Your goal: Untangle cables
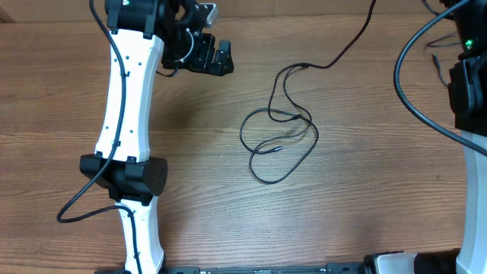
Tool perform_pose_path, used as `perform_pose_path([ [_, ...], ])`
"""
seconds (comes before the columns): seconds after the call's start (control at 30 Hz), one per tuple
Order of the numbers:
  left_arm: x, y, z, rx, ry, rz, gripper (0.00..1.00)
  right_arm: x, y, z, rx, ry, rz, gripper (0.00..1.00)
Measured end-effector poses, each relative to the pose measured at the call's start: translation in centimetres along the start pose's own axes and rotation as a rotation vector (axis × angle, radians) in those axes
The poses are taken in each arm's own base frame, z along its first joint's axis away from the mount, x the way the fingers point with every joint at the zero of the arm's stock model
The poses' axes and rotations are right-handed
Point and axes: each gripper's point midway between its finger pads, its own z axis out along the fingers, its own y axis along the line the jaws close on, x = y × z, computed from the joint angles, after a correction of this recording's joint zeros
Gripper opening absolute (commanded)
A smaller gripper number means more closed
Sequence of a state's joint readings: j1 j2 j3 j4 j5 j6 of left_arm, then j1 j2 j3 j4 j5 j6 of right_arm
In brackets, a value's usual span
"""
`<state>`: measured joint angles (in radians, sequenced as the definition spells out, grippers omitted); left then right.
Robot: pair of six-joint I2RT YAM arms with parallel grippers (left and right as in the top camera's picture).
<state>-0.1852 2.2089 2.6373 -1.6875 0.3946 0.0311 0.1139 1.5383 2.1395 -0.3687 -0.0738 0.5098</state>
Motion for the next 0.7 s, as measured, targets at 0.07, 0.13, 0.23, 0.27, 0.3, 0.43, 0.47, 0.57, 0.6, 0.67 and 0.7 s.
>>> perform_pose_path([
  [0.07, -0.1, 0.6, -0.2, -0.008, -0.004, -0.014, 0.96, -1.0, 0.8, 0.0, -0.035, -0.040, 0.002, 0.04],
  [0.13, -0.1, 1.1, -0.4, -0.014, -0.008, -0.024, 0.96, -2.2, 1.7, 0.0, -0.075, -0.089, -0.001, 0.04],
  [0.23, -0.1, 1.6, -1.0, -0.020, -0.023, -0.035, 0.97, -3.6, 2.8, 0.0, -0.127, -0.157, -0.012, 0.04],
  [0.27, -0.2, 1.7, -1.4, -0.022, -0.031, -0.038, 0.98, -3.8, 2.9, 0.0, -0.133, -0.168, -0.017, 0.04],
  [0.3, -0.1, 1.7, -1.9, -0.026, -0.042, -0.038, 0.98, -3.9, 2.8, 0.1, -0.127, -0.175, -0.031, 0.04],
  [0.43, 0.0, 1.0, -4.6, -0.033, -0.101, -0.028, 1.00, -3.2, 0.6, 0.9, -0.033, -0.165, -0.137, 0.04],
  [0.47, 0.1, 0.6, -5.4, -0.030, -0.120, -0.022, 1.00, -3.0, -0.4, 1.1, 0.008, -0.157, -0.184, 0.04],
  [0.57, 0.3, -0.8, -6.9, -0.003, -0.155, -0.003, 1.00, -3.2, -3.8, 1.1, 0.134, -0.146, -0.315, 0.04],
  [0.6, 0.4, -1.3, -7.2, 0.006, -0.161, 0.003, 1.00, -3.7, -5.2, 1.0, 0.185, -0.150, -0.359, 0.04],
  [0.67, 0.5, -2.1, -7.3, 0.023, -0.164, 0.013, 0.99, -5.2, -7.9, 0.2, 0.288, -0.167, -0.442, 0.04],
  [0.7, 0.5, -2.4, -7.2, 0.029, -0.161, 0.016, 0.99, -6.0, -9.1, -0.2, 0.333, -0.179, -0.478, 0.04],
])
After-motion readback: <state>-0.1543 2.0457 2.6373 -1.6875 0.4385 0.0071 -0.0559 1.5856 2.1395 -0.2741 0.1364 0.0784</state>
